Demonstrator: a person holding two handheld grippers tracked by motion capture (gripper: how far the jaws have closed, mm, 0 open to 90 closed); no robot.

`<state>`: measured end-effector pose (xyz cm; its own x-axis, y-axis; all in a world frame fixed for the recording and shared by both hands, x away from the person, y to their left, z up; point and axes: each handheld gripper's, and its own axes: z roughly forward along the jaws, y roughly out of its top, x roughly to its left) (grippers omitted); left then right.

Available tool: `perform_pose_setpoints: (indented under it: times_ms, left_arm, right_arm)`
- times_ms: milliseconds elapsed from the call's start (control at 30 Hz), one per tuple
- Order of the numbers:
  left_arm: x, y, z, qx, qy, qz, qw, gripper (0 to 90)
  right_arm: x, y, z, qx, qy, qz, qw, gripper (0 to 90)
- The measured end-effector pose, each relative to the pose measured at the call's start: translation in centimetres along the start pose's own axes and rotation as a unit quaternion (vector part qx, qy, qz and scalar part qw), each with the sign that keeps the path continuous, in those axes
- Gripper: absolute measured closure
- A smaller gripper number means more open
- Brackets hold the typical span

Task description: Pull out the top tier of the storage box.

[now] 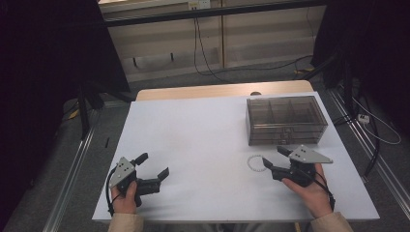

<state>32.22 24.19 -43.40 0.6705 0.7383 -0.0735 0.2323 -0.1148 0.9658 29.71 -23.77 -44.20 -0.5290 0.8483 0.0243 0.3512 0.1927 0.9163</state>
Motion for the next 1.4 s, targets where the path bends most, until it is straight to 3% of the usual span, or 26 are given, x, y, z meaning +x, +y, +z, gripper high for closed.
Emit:
perform_pose_setpoints:
  times_ms: [100,333,400,500,600,700,967,1000,1200,1300,1400]
  left_arm:
    - [-0.1,-0.1,-0.1,0.004,0.000,0.002,1.0000,2.5]
    - [0.0,-0.1,-0.3,0.002,0.003,0.002,1.0000,2.5]
    - [0.0,-0.1,-0.3,0.003,0.004,0.001,1.0000,2.5]
    - [-0.1,-0.2,-0.2,0.004,0.004,0.000,1.0000,2.5]
    - [-0.1,-0.1,-0.1,0.007,0.004,0.003,1.0000,2.5]
    - [-0.1,-0.2,0.0,0.010,0.003,0.005,0.9999,2.5]
    - [-0.1,-0.3,0.2,0.015,0.001,0.004,0.9999,2.6]
    - [-0.1,-0.2,0.2,0.016,0.001,0.004,0.9999,2.5]
    - [-0.1,-0.3,0.2,0.017,0.003,0.001,0.9999,2.5]
    - [0.0,-0.3,0.2,0.019,0.004,0.000,0.9998,2.6]
    - [0.0,-0.3,0.2,0.019,0.004,-0.001,0.9998,2.6]
  right_arm:
    - [0.3,-0.1,0.6,0.032,0.031,-0.006,0.9990,44.7]
    - [0.2,0.2,1.9,0.057,0.048,-0.001,0.9972,50.3]
    - [0.1,0.2,2.5,0.077,0.073,0.014,0.9943,57.4]
    - [0.2,0.3,2.8,0.089,0.076,0.010,0.9930,63.4]
    - [0.4,0.2,3.4,0.119,0.101,0.006,0.9877,70.7]
    - [0.6,0.0,4.0,0.134,0.112,0.004,0.9847,75.6]
    - [1.0,0.1,5.2,0.147,0.113,-0.013,0.9826,80.0]
    - [1.1,0.0,5.6,0.157,0.115,-0.018,0.9807,81.9]
    - [1.1,0.1,5.7,0.161,0.109,-0.011,0.9809,86.7]
    - [1.4,0.1,5.6,0.161,0.103,-0.026,0.9813,87.2]
    - [1.3,0.1,5.6,0.159,0.105,-0.015,0.9816,87.4]
